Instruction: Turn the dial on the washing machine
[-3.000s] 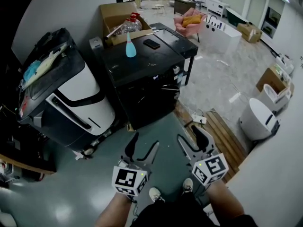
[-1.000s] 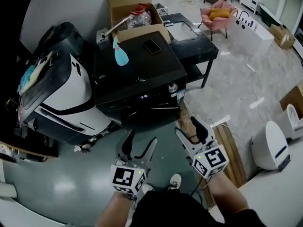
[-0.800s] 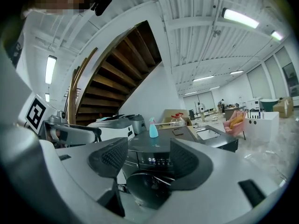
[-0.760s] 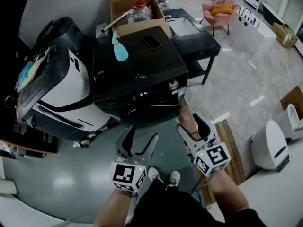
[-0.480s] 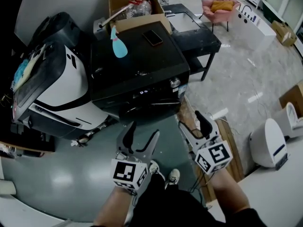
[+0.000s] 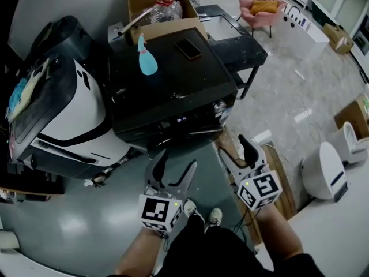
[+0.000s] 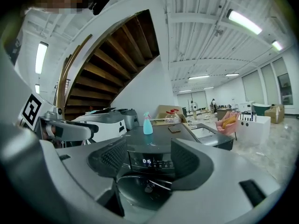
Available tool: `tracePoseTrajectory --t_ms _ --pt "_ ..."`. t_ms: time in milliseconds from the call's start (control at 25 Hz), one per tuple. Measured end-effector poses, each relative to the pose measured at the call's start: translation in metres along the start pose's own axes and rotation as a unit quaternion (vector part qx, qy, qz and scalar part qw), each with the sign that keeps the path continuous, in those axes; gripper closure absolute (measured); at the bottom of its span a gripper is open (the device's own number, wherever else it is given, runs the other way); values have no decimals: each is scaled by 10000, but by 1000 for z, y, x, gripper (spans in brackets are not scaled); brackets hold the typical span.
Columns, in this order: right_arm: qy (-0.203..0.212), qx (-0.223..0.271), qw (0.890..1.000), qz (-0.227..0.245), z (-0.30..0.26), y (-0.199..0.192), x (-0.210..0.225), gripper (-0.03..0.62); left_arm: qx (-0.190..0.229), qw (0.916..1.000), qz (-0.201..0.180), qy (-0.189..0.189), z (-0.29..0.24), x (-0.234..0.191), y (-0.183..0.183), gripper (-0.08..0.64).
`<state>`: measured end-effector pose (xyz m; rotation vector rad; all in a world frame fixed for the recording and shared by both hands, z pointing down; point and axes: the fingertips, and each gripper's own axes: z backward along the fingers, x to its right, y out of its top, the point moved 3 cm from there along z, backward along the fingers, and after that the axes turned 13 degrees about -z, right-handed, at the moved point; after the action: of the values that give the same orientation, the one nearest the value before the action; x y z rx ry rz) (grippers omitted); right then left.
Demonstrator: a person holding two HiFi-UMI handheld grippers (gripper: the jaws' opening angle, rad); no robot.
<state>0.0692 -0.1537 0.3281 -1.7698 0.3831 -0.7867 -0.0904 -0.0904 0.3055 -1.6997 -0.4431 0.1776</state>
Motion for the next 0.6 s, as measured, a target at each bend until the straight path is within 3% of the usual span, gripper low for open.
tracePoseTrajectory --t_ms 600 --pt "-275 -78 9984 488 -42 -13 7 312 -23 9992 180 -351 -27 -25 -31 261"
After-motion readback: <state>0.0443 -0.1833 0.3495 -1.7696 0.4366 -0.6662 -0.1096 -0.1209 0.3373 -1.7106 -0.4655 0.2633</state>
